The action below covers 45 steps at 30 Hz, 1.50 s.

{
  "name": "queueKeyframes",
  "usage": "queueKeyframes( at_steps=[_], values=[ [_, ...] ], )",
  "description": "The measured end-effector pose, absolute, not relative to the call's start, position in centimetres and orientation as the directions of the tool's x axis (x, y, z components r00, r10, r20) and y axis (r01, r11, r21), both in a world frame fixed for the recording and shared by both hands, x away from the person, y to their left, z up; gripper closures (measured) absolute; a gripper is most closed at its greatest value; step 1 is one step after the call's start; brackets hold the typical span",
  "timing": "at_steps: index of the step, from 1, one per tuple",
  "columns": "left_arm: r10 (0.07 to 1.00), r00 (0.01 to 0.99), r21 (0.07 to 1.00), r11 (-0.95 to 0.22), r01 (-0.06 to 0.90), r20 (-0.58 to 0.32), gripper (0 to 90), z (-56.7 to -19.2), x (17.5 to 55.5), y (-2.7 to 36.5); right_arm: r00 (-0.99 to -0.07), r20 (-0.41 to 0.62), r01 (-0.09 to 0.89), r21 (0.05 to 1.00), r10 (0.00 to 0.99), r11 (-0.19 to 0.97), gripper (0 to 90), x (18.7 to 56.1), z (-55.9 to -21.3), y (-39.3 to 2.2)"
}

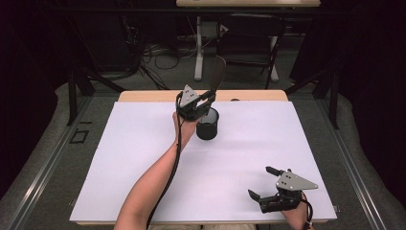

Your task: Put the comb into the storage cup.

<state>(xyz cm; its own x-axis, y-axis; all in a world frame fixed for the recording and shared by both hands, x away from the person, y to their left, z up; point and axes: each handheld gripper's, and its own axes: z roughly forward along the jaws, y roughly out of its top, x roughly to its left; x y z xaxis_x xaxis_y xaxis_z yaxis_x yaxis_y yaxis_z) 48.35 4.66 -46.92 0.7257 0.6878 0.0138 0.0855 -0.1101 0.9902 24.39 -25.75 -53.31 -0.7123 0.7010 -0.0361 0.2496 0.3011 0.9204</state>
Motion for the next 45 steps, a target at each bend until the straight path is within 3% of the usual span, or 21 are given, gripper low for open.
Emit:
queueKeyframes(
  at_steps=[45],
  values=[
    [0.690, 0.723, 0.973, -0.184, 0.136, 0.030, 72.7, -48.9, 48.8, 4.9, -0.711, -0.038, 0.251, 0.919, 0.702, 0.304, 0.6, 24.4, -53.4, -25.7]
  ],
)
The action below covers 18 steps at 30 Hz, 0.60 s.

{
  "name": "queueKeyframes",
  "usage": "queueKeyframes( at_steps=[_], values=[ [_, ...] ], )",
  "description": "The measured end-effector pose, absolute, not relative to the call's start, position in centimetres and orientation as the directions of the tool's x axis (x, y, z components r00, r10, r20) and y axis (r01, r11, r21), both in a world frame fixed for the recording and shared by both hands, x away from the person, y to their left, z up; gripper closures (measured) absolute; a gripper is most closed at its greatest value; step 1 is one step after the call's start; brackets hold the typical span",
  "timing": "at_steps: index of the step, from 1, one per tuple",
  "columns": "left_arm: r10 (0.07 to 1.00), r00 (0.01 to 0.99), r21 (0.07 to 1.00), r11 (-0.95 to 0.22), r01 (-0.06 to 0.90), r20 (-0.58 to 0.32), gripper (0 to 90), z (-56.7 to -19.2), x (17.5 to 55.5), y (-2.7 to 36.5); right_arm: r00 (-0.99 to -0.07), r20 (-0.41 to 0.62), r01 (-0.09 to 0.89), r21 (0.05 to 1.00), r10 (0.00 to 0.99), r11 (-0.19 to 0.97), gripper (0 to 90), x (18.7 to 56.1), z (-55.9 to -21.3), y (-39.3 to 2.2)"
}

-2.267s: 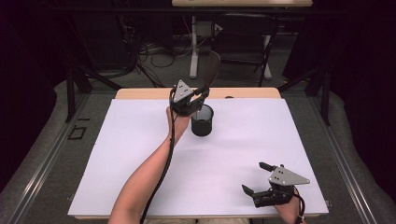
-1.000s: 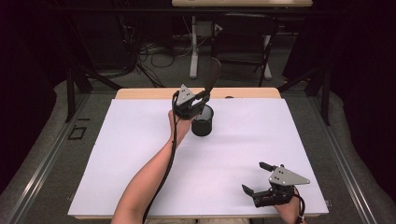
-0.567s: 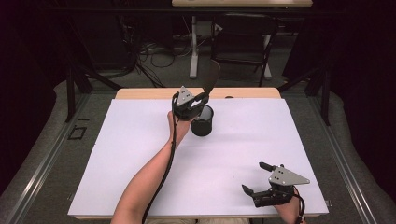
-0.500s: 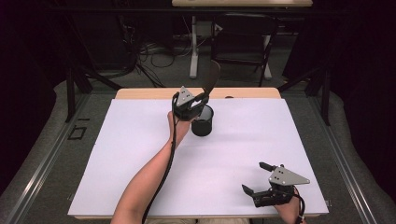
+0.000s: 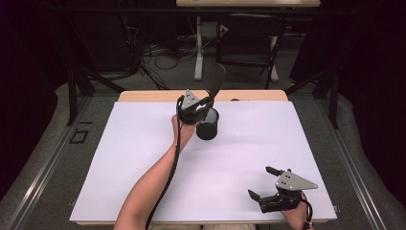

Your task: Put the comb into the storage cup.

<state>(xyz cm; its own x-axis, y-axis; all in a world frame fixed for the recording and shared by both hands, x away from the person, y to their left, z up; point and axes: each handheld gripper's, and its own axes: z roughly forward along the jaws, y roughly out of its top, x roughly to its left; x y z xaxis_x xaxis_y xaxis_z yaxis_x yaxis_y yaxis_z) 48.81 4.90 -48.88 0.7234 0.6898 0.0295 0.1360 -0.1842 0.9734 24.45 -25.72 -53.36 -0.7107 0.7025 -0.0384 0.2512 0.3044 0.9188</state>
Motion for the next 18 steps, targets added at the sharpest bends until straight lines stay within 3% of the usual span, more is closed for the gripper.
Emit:
queueKeyframes(
  at_steps=[18],
  values=[
    [0.686, 0.726, 0.963, -0.219, 0.155, 0.039, 72.6, -49.68, 48.88, 4.77, -0.710, -0.039, 0.252, 0.919, 0.703, 0.305, 0.6, 24.45, -53.36, -25.73]
  ],
)
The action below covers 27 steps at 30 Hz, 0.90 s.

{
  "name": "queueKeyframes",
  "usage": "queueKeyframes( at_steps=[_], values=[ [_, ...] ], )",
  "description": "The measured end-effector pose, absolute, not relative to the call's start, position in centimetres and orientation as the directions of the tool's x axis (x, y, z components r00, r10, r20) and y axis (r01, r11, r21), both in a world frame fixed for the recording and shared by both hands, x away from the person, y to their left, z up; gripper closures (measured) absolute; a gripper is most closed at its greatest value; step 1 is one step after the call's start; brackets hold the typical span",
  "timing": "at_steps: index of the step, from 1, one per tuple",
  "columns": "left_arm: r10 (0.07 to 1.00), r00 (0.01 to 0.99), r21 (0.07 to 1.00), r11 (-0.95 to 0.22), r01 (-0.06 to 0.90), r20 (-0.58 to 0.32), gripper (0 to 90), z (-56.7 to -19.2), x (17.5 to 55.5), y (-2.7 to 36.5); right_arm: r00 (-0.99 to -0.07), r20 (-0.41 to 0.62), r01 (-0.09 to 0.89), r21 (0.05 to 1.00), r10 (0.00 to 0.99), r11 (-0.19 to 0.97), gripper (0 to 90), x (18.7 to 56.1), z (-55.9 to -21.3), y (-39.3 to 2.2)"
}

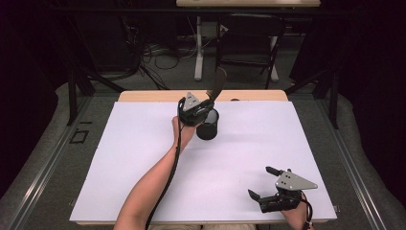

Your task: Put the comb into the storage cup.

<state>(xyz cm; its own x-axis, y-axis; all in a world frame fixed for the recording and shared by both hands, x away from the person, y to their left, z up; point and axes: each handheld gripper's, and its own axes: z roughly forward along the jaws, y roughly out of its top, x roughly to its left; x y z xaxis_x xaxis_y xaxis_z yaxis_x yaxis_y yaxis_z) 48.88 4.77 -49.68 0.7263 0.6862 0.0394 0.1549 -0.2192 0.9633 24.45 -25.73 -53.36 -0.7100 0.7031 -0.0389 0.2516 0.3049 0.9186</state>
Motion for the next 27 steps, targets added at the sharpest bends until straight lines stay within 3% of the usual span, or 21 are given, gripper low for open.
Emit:
queueKeyframes(
  at_steps=[27],
  values=[
    [0.669, 0.742, 0.946, -0.265, 0.186, 0.042, 72.5, -50.57, 48.99, 4.65, -0.710, -0.042, 0.251, 0.917, 0.703, 0.309, 0.7, 24.46, -53.37, -25.69]
  ],
)
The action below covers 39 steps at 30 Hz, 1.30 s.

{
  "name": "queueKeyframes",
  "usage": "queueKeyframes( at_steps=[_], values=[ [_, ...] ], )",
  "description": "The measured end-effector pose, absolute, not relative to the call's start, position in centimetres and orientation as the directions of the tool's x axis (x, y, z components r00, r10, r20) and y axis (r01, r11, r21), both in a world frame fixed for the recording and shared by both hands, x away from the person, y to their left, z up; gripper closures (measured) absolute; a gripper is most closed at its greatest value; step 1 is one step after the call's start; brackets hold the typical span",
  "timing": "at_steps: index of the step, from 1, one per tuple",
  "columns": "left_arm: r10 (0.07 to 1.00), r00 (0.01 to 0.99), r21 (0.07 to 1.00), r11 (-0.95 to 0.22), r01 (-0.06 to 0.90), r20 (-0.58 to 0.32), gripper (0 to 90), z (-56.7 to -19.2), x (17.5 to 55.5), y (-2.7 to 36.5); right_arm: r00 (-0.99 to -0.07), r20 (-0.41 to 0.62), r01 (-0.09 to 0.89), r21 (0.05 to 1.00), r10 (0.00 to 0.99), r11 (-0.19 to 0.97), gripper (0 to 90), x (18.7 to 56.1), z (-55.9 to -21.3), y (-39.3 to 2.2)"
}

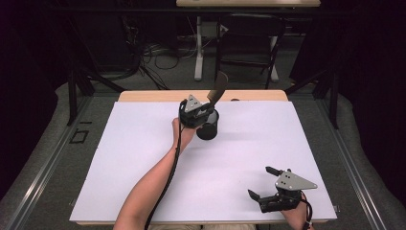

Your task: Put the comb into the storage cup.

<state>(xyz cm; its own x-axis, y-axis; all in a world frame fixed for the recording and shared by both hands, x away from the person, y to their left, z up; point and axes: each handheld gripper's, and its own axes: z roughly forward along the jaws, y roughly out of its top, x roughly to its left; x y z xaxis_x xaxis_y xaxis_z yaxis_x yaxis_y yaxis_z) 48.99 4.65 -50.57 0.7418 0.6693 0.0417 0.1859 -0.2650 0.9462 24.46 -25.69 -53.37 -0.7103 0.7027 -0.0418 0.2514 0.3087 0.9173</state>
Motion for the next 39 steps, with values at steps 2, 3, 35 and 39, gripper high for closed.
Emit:
queueKeyframes(
  at_steps=[2, 3, 35, 39],
  values=[
    [0.669, 0.742, 0.945, -0.268, 0.188, 0.042, 72.6, -50.6, 49.0, 4.6, -0.710, -0.043, 0.251, 0.917, 0.703, 0.310, 0.7, 24.5, -53.4, -25.7],
    [0.667, 0.743, 0.944, -0.273, 0.185, 0.047, 72.6, -50.6, 49.0, 4.6, -0.710, -0.042, 0.251, 0.917, 0.703, 0.309, 0.7, 24.5, -53.4, -25.7],
    [0.647, 0.758, 0.930, -0.324, 0.173, 0.084, 65.4, -51.0, 48.2, 4.6, -0.711, -0.048, 0.250, 0.916, 0.702, 0.315, 0.8, 24.4, -53.3, -25.7],
    [0.649, 0.757, 0.930, -0.323, 0.176, 0.082, 51.1, -50.5, 47.8, 4.7, -0.711, -0.046, 0.252, 0.915, 0.702, 0.316, 0.8, 24.5, -53.4, -25.6]
  ],
)
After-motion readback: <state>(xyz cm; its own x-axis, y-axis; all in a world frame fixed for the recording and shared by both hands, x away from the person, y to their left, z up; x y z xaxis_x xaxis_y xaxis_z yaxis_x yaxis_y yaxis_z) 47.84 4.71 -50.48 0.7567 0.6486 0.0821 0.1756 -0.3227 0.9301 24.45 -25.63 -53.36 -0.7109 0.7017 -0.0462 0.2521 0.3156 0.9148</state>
